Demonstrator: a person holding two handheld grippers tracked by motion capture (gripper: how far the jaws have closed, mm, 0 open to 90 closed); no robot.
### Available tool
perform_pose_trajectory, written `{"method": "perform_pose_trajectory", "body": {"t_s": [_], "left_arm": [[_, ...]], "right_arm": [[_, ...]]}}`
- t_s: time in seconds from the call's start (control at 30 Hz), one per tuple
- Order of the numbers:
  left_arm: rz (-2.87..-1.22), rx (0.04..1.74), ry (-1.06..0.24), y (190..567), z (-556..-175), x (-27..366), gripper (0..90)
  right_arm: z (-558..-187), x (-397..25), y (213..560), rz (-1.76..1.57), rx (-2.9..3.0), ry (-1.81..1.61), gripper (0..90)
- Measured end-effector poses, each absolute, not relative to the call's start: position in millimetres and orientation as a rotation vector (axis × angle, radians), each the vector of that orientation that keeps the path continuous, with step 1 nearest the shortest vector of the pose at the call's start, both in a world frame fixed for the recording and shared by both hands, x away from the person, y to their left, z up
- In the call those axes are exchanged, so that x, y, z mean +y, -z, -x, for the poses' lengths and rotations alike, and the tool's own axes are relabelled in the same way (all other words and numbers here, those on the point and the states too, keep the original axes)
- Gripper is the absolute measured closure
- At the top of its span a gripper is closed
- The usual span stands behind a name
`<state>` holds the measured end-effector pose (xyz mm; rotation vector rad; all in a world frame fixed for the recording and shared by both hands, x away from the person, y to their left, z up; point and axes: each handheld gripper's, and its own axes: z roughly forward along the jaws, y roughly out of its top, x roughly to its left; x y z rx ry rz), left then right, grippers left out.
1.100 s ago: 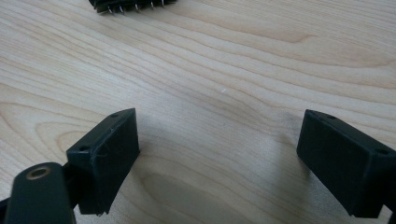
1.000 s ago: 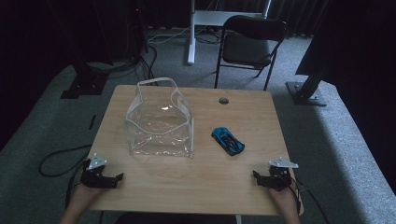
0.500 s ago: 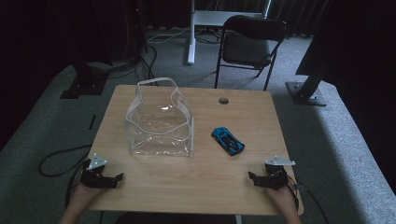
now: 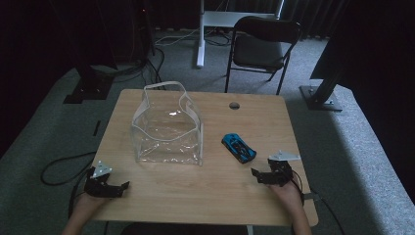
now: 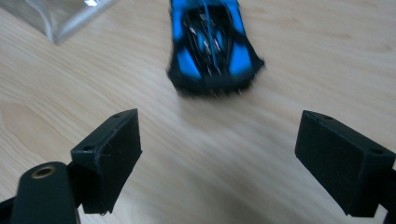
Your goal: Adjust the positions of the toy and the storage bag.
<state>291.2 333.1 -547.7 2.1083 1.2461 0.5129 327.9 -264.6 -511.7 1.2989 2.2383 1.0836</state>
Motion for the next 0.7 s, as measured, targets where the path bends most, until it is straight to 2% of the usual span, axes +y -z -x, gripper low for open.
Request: {"method": "perform_pose_trajectory", "body": {"t_s": [0.7], "left_arm": [[-2.107, 1.246, -0.512, 547.7, -291.2, 333.2, 0.5]], "right_arm": [[-398.4, -223.0, 502.9, -1.259, 2.299, -1.050, 11.0]]}}
